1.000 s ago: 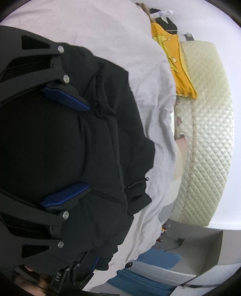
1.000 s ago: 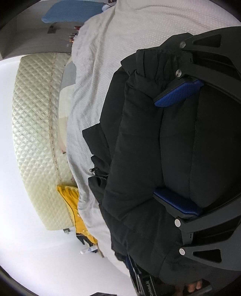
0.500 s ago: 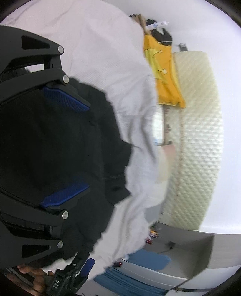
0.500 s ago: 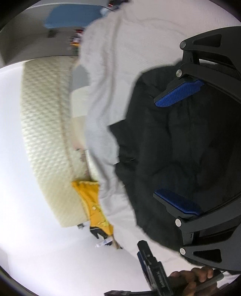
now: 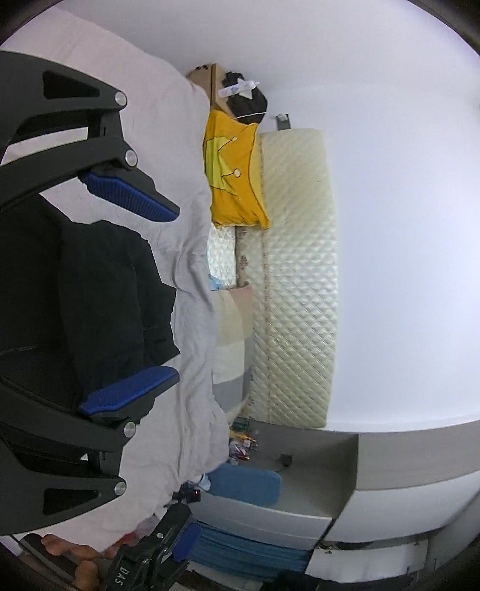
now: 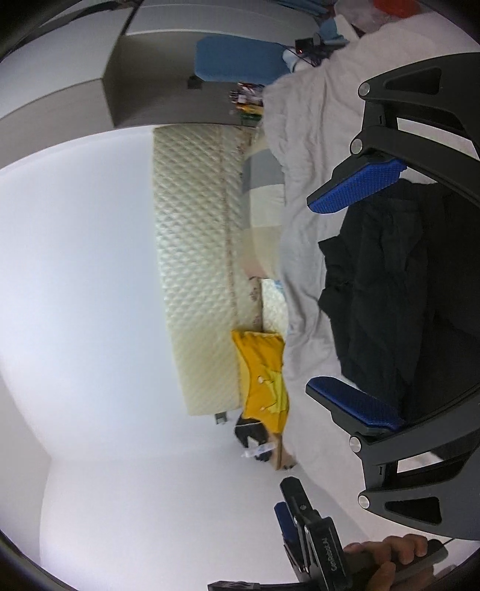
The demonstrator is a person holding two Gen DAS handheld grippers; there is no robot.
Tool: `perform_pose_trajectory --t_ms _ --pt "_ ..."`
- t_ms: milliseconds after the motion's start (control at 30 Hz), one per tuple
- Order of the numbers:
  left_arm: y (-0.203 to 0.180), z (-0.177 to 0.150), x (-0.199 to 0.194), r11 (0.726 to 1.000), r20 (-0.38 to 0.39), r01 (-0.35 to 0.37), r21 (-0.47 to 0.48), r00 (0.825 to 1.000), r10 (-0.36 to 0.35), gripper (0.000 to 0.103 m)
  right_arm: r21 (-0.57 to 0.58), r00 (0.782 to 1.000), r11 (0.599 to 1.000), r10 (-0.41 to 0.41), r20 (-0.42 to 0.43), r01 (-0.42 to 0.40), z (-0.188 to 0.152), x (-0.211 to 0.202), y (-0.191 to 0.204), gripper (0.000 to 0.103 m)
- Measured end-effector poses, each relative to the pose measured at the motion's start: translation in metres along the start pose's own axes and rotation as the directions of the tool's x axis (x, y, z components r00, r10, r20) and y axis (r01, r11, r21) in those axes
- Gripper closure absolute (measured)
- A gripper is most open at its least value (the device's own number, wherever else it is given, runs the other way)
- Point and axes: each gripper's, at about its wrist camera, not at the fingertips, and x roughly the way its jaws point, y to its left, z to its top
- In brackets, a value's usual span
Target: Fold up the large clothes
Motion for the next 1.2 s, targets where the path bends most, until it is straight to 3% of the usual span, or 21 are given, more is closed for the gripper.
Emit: perform_pose_trajectory --t_ms 200,300,467,700,833,1200 --pt "0.005 -0.010 -0.065 1.000 -0.021 0.024 -0.015 0.999 -0.024 0.022 -0.008 1.000 1.000 0.005 -0.012 -0.005 -0.003 -0.054 0.020 0.013" --pt "0.009 -0.030 -0.082 0.999 -0.071 0.046 -0.022 0.996 -0.048 0.022 0.017 0.999 1.000 0.024 -0.046 -0.023 -0.018 -0.069 0.023 0.013" --pt "0.011 -0.069 -0.089 0.997 -0.166 0.070 -0.013 0.984 -0.071 0.022 0.084 0.990 0.995 0.062 -0.124 -0.052 -0.057 -0.081 0.015 0.013" --pt "0.037 -0.121 -0.080 0.991 -0.275 0.087 -0.106 0.955 -0.113 0.022 0.139 0.968 0.990 0.069 -0.243 -0.036 -0.113 -0.074 -0.012 0.013" --pt "0.054 -0.156 -0.060 0.984 -0.342 0.078 -0.163 0.930 -0.130 0.022 0.216 0.946 0.976 0.103 -0.306 -0.036 -0.150 -0.062 -0.038 0.013" --pt "0.114 -0.243 0.009 0.942 -0.541 -0.024 -0.336 0.823 -0.172 0.022 0.366 0.885 0.931 0.159 -0.439 0.014 -0.227 -0.025 -0.109 0.013"
